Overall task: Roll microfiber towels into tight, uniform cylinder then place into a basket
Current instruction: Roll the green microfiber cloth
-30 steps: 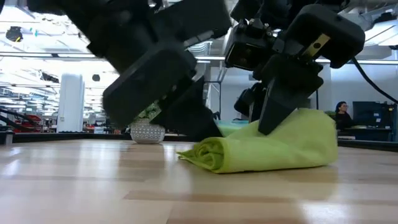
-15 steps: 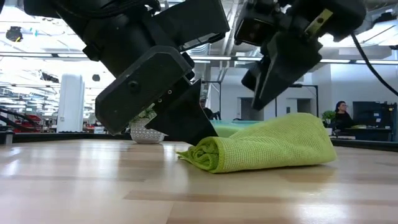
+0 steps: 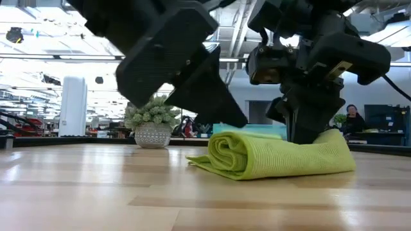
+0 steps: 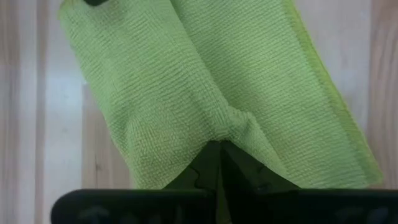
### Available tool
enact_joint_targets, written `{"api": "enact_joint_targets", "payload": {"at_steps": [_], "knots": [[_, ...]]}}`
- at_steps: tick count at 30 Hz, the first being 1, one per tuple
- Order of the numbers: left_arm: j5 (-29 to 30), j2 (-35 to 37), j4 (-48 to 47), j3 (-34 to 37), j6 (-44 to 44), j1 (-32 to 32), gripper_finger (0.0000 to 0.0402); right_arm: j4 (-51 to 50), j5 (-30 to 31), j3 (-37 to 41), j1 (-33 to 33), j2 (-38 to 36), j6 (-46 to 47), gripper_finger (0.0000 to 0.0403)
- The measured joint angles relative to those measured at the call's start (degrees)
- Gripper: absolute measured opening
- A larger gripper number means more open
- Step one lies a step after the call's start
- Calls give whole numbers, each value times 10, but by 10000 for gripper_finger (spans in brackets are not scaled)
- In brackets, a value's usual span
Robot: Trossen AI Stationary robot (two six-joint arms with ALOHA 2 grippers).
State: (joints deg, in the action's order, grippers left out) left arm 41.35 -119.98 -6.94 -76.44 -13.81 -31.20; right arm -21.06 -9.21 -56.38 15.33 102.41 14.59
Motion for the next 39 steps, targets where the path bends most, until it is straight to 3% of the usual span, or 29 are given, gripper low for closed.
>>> {"api": "enact_joint_targets", "payload": {"at_steps": [18,26,33,39], "knots": [[-34,-1,-37,0,-45,9,0,-24,59,8,41,-40,-24,58],[-28,1,15,0,-30,5,0,139,86,140,40,-111,-17,73],[-96,-18,103,-1,9,45,0,255,78,212,42,-179,-15,127],[-108,-20,96,-1,0,66,0,282,75,213,72,-187,-69,205]]}}
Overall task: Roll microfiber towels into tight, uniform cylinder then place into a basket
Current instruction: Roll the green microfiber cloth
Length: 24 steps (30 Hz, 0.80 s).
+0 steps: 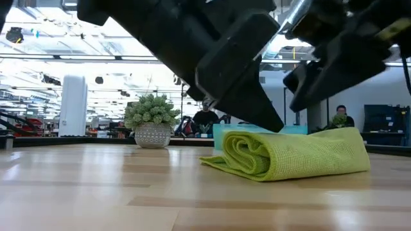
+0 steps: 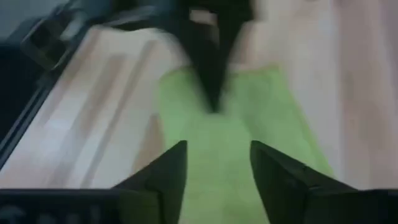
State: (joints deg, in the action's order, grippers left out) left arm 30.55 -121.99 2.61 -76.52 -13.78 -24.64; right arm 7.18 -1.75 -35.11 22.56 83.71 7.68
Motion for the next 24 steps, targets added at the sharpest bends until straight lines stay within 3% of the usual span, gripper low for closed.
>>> {"api": "enact_joint_targets", "payload": {"at_steps": [5,8,14,24], "knots": [[2,0,-6,0,-2,2,0,76,6,-1,62,62,-91,236],[1,0,-12,0,-3,2,0,96,57,-12,92,106,-130,238],[2,-2,-29,0,-5,3,0,49,197,-69,137,167,-215,229],[-9,-38,-11,-1,-7,10,0,-69,295,-144,146,224,-232,199]]}}
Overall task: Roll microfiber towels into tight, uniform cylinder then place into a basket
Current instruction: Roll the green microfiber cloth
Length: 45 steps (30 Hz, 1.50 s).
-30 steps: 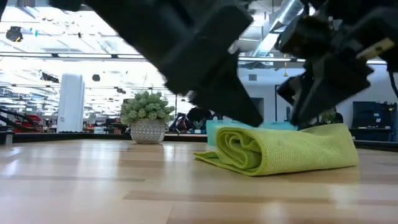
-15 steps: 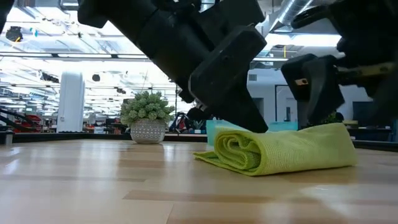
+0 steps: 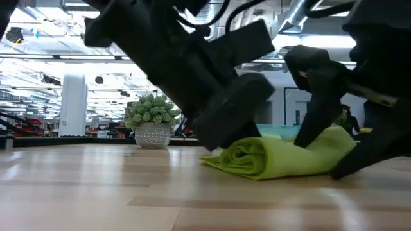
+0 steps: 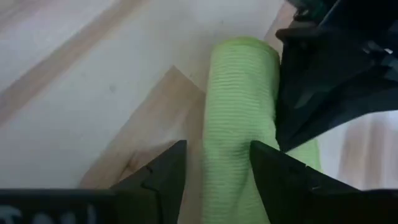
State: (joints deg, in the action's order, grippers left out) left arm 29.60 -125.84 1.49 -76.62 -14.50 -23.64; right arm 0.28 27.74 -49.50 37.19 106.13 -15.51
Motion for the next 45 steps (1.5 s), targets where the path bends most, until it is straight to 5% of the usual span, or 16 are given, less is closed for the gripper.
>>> {"api": "enact_joint_targets", "payload": {"at_steps": [9,16,24,33,45], "knots": [[-4,-1,-62,-37,28,-4,0,-18,7,-4,-13,-12,8,104],[79,-1,-220,-111,22,-32,0,-32,-81,-12,-24,-12,41,13],[98,-1,-247,-96,9,-55,0,-128,-167,-72,-36,-12,95,43],[99,-1,-227,-58,-17,-58,0,-159,-297,-101,-76,-15,77,11],[90,-1,-175,-43,14,-65,0,-164,-522,-102,-216,-40,104,20]]}}
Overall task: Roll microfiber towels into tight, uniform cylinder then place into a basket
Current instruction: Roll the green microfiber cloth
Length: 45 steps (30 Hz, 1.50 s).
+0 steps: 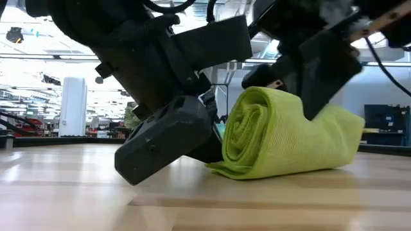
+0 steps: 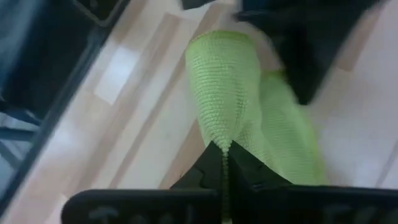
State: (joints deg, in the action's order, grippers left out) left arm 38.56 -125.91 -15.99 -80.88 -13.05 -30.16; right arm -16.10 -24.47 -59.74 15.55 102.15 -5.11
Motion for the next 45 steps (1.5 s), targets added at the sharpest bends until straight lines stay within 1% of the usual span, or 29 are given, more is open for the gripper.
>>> {"api": "enact_joint_targets", "payload": {"at_steps": [3,5,9,13,15,17,19,20,22,26,31,33,36,39,42,45], "knots": [[3,0,6,0,10,-3,0,-5,-35,1,-33,4,1,18],[9,0,5,-4,18,-6,0,10,-50,-1,-50,11,-2,21],[16,0,5,-11,28,-10,0,6,-83,0,-70,13,-8,31],[40,0,-6,-21,43,-14,0,3,-90,1,-75,30,-7,29],[61,0,-39,-28,44,-18,0,7,-108,0,-73,40,-5,25],[101,0,-88,-42,32,-23,0,8,-127,0,-70,56,-5,23],[142,0,-125,-58,13,-31,0,8,-132,1,-68,73,-5,22],[150,0,-136,-65,8,-34,0,11,-133,1,-68,79,-5,23],[141,0,-140,-79,15,-41,0,15,-136,0,-68,88,-7,27],[90,0,-105,-97,53,-53,0,30,-133,0,-73,89,-23,35],[83,0,-58,-103,103,-63,0,70,-121,0,-81,88,-9,44],[83,0,-56,-103,108,-64,0,69,-112,0,-85,88,-9,55],[83,0,-55,-103,106,-66,0,68,-112,0,-93,88,-4,84],[90,0,-56,-104,106,-66,0,70,-113,0,-98,88,6,126],[115,0,-74,-119,99,-68,0,69,-115,0,-103,88,8,174],[117,0,-74,-127,96,-69,0,68,-116,0,-105,88,-2,212]]}}
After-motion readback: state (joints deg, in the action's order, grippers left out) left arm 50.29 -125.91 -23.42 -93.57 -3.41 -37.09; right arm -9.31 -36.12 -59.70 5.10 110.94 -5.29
